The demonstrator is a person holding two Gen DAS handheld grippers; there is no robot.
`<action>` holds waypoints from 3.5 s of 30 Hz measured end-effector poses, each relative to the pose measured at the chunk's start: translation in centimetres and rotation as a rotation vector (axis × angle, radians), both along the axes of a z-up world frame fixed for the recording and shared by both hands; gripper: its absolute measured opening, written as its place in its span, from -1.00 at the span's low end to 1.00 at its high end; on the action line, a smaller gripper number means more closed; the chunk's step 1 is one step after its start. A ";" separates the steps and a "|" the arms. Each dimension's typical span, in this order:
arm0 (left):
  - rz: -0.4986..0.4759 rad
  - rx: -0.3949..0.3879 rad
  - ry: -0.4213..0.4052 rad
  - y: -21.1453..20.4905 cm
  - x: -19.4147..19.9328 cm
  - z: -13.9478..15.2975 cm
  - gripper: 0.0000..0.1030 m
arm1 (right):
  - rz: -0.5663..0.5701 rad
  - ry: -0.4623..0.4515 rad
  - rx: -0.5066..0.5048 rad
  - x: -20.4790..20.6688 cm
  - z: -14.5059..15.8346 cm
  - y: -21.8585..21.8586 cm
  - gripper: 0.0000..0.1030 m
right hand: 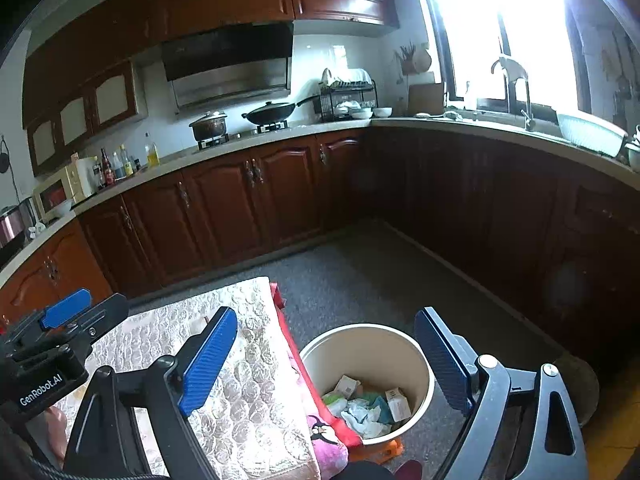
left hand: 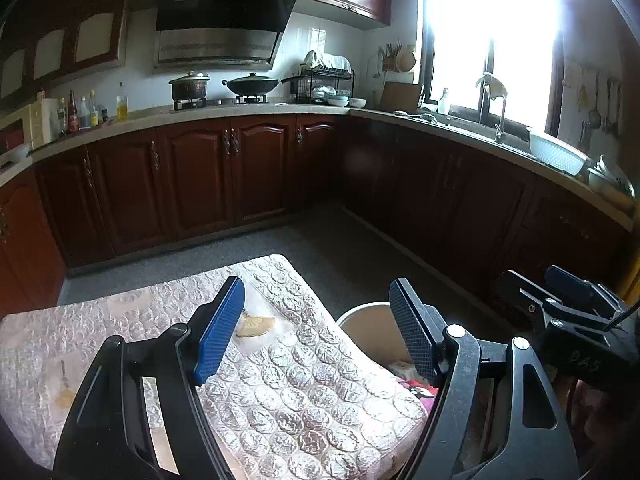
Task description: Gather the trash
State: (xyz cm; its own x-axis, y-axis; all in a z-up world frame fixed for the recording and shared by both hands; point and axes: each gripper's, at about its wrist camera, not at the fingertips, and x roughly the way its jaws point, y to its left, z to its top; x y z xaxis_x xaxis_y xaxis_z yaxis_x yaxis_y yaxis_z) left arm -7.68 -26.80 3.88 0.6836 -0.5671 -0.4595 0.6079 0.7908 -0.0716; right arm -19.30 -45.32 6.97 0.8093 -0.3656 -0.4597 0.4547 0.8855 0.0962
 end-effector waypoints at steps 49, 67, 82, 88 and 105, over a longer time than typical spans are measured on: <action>-0.003 -0.012 0.007 0.6 -0.1 -0.2 0.44 | -0.039 -0.004 -0.056 -0.7 0.6 0.6 0.76; 0.006 -0.007 0.025 0.5 0.3 -0.4 0.44 | -0.034 0.018 -0.063 -0.1 0.5 0.7 0.77; 0.014 0.003 0.037 0.1 0.4 -0.6 0.44 | -0.031 0.025 -0.054 0.2 0.3 0.6 0.77; 0.017 0.007 0.037 -0.2 0.3 -0.8 0.44 | -0.030 0.030 -0.058 0.3 0.0 0.4 0.77; 0.006 0.025 0.033 -0.7 0.1 -1.1 0.44 | -0.031 0.041 -0.049 0.4 -0.4 0.0 0.77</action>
State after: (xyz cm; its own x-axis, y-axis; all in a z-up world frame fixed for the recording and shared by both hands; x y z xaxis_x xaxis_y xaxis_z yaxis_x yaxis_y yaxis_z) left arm -7.60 -27.50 2.74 0.6710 -0.5513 -0.4958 0.6008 0.7961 -0.0722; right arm -18.86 -45.33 6.60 0.7780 -0.4132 -0.4733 0.4845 0.8742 0.0332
